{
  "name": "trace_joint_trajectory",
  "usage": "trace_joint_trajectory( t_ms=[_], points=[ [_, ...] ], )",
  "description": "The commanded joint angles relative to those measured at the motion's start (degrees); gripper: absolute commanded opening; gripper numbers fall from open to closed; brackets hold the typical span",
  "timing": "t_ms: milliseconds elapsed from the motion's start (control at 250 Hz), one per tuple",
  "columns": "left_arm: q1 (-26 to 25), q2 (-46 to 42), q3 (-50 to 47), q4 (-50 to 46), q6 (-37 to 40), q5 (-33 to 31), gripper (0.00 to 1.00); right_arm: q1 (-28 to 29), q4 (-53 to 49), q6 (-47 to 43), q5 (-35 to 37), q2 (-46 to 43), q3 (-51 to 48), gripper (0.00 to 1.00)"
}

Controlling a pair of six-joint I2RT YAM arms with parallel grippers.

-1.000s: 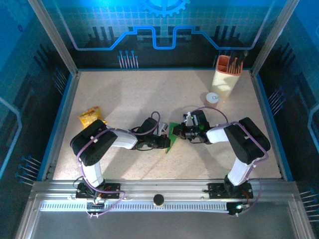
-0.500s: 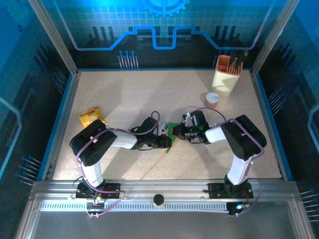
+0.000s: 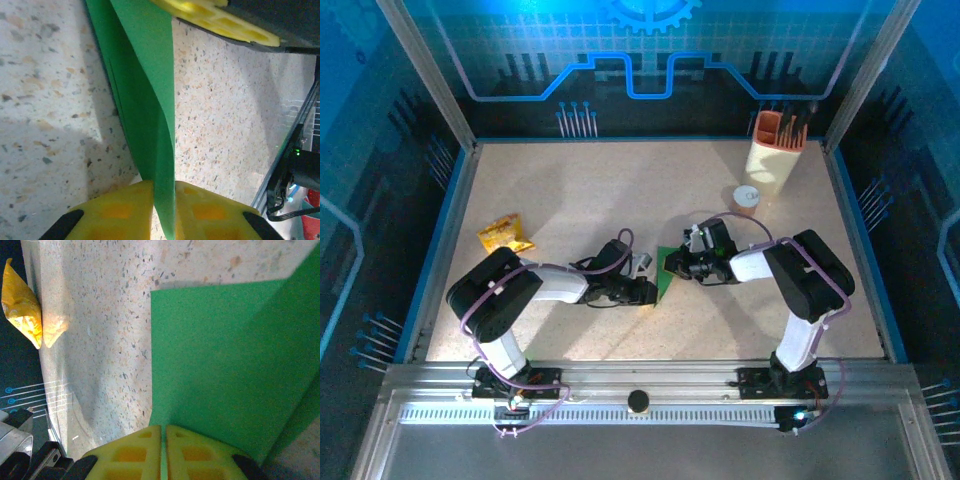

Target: Fold a paper plane with a square sheet of paper (pick it up from the middle)

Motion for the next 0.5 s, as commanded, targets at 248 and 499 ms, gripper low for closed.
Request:
trace_joint_trajectory(
  t_ms=[248, 499],
  points=[
    [0.0, -4.0, -2.8, -3.5, 2.8, 1.4, 0.27, 0.7, -7.6, -2.0, 6.1, 2.0, -0.4, 0.13],
    [0.2, -13.9, -2.2, -6.5, -0.4, -6.4, 0.31, 0.7, -7.7, -2.0, 6.3, 1.6, -0.5, 0.12]
  ],
)
